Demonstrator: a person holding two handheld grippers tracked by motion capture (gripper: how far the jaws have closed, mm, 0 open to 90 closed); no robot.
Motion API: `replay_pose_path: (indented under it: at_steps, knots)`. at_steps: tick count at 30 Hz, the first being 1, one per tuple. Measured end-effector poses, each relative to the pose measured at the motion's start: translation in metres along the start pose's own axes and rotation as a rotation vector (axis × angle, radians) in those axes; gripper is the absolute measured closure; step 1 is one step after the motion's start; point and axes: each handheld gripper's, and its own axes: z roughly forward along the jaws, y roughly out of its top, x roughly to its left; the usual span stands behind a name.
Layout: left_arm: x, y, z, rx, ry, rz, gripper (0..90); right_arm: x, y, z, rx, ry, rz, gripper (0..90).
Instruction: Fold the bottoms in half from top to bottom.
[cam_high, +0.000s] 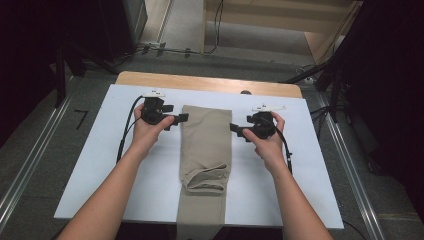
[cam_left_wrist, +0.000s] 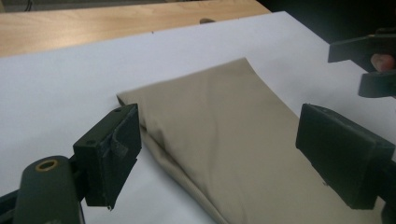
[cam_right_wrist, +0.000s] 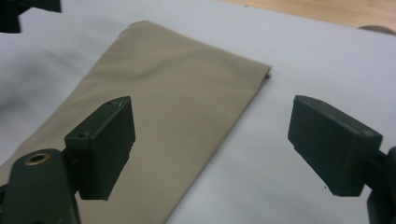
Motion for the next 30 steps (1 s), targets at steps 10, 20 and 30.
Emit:
replay_pose_path:
  at_steps: [10,20,30]
  knots:
    - [-0.053,-0.059,-0.023,0.009,-0.137,0.062,22.8,0.049,-0.045,-0.033,-0.059,0.144,-0.066,13.7]
    - [-0.105,-0.094,-0.037,0.077,-0.209,0.181,23.7,0.086,-0.087,-0.041,-0.009,0.214,-0.127,13.6]
    - [-0.117,-0.122,-0.032,0.146,-0.065,0.159,42.3,0.111,-0.111,-0.026,0.096,0.153,-0.237,8.4]
